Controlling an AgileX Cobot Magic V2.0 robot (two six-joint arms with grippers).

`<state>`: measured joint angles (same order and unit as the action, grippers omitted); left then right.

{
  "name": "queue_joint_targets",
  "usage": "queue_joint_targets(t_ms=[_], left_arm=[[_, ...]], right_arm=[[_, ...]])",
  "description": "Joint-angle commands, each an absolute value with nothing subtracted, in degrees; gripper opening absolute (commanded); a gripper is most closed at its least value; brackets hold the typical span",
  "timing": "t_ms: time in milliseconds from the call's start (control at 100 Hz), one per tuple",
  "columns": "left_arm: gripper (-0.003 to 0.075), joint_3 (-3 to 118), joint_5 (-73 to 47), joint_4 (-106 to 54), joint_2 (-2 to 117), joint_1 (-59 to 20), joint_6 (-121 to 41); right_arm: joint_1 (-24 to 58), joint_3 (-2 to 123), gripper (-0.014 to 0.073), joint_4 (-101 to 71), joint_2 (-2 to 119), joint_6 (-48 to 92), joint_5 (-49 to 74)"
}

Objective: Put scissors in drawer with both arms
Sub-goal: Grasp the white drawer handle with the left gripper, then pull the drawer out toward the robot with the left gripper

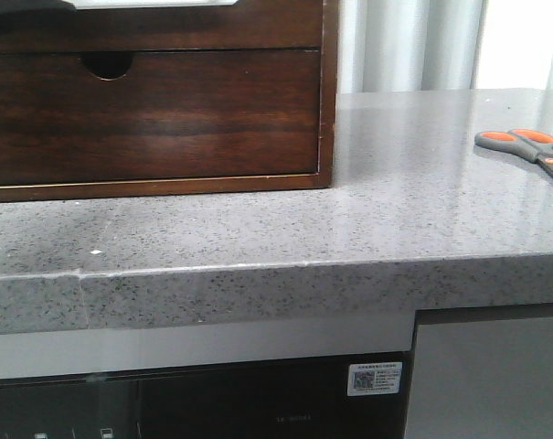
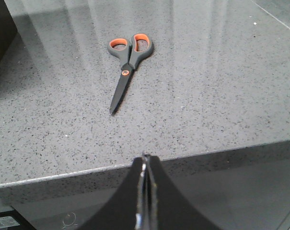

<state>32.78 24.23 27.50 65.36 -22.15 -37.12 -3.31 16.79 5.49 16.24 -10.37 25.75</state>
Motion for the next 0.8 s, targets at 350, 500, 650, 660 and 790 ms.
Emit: queue_joint_targets(t_ms=[350,500,650,660,790], left_arm=[[-0.0019,34.8,28.1,26.3,64.5,-22.6,-38.0],[-0.0019,34.1,28.0,26.2,61.7,-22.6,-38.0],[-0.0019,31.9,26.8,26.2,58.0,-22.6,-37.9],[-0.0019,31.8,26.7,26.2,57.8,-22.6,-37.9],[-0.0019,28.7,25.2,26.2,53.4,-22.6,-37.9]], right_arm=[[-3.3,18.9,-0.0066,5.6,17.3,-10.2,21.8],[-3.3,18.9,-0.0066,5.6,17.3,-10.2,21.8],[-3.3,18.9,-0.0066,5.6,17.3,-10.2,21.8],[-3.3,18.9,-0.0066,5.6,17.3,-10.2,21.8],[-3.3,18.9,-0.0066,5.6,17.3,-10.2,21.8]])
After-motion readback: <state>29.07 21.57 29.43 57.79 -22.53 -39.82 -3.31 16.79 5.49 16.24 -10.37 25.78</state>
